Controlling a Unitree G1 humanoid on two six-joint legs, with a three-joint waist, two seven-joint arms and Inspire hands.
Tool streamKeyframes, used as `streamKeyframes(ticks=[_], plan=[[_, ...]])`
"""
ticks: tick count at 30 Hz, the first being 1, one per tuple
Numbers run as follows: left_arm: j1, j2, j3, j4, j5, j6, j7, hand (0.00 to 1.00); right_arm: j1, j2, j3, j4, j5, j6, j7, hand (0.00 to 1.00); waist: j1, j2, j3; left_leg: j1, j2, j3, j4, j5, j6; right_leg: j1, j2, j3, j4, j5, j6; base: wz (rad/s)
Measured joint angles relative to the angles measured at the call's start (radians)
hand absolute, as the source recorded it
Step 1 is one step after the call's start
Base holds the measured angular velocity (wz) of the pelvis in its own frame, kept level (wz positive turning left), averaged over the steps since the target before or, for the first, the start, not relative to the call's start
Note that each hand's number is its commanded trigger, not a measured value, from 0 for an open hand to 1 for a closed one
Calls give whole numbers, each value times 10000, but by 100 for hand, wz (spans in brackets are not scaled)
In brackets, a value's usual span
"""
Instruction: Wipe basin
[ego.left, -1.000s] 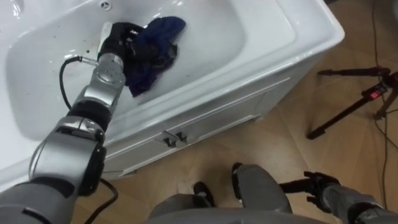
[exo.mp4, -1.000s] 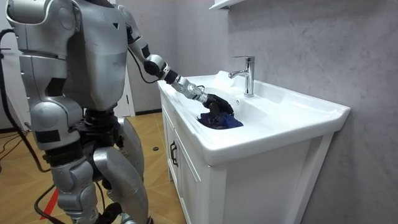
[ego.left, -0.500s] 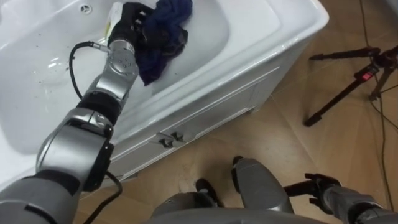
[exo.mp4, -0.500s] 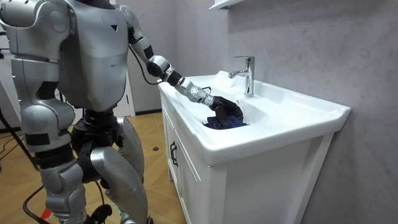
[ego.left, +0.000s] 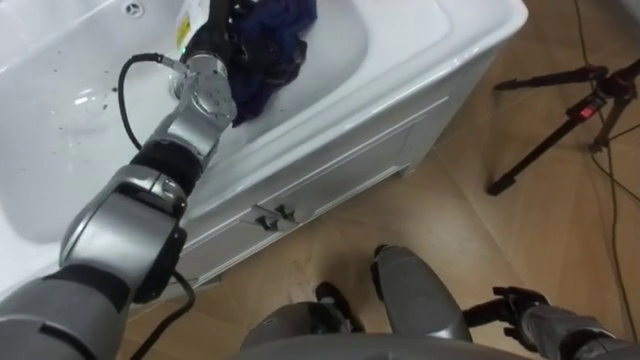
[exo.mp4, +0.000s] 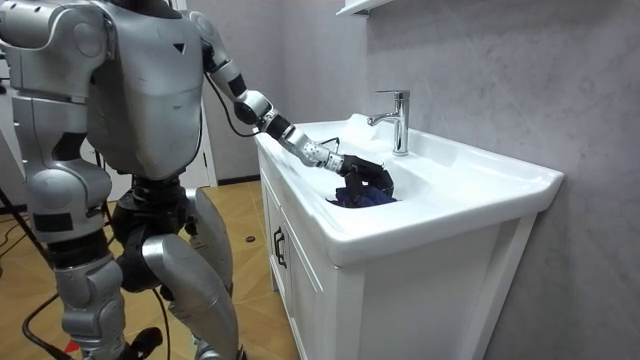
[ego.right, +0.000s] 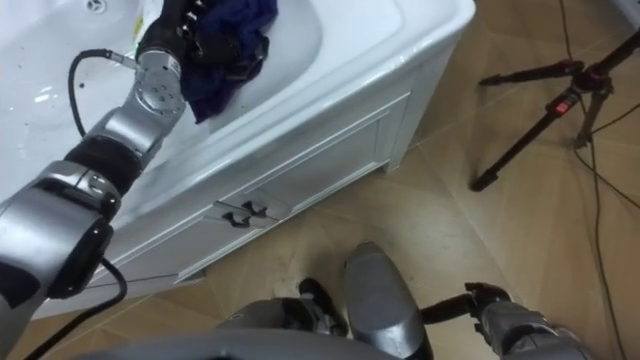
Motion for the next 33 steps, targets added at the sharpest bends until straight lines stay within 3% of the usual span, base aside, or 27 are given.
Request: streamKeyframes(ticks=[5, 8, 12, 14, 20, 25, 29, 32, 33], plan=[[-3, 5, -28, 133, 1489, -55, 357, 100, -38, -60, -126, -114, -110, 57, 52, 0, -36, -2, 7, -24, -3, 11, 5, -3, 5, -84, -5, -8, -30, 2, -1, -1], [-4, 167, -24, 251, 2406, -111, 455, 100, -76, -144, -224, -241, -361, 47, 278, 0, -42, 8, 26, -25, -1, 55, 17, -6, 8, -109, -5, 13, 15, 5, -3, -3], [-109, 576, -50, 618, 3464, -239, 495, 100, -220, -257, -699, -290, -352, 19, 439, 0, -67, 96, 124, -25, 86, 264, 146, -98, -22, -152, 124, 272, 161, 8, -10, -16], [-133, 742, -56, 924, 3703, -238, 519, 100, -157, -318, -704, -304, -361, 29, 403, 0, -153, 100, 136, 44, 99, 326, 210, -158, -71, -141, 185, 402, 285, -25, -30, -22], [96, 1453, 73, 1535, 3984, -235, 453, 100, 51, -416, -718, -573, -395, 33, 218, 0, -101, 86, 141, 142, 451, 833, 507, -380, -243, -178, 566, 792, 344, 1, -161, -29], [266, 1993, 201, 2021, 4697, -230, 98, 100, 199, -452, -877, -572, -730, -70, 207, 0, 51, 94, 96, 109, 621, 881, 668, -430, -355, -169, 772, 833, 305, 76, -295, -8], [426, 2378, 221, 2344, 4766, -215, -87, 100, 223, -386, -869, -575, -700, -77, 64, 0, 228, 16, -27, 132, 688, 858, 743, -403, -434, -112, 785, 784, 306, 113, -399, 0], [807, 2614, 497, 2512, 4891, -195, -87, 100, 273, -370, -874, -602, -707, -212, -25, 0, 398, -136, -85, 240, 772, 840, 736, -382, -490, 48, 867, 741, 204, 147, -462, 0], [1065, 2703, 628, 2506, 4867, -195, -74, 100, 261, -374, -883, -622, -710, -261, -43, 0, 450, -163, -141, 276, 792, 817, 701, -371, -520, 128, 935, 716, 98, 162, -486, 0]])
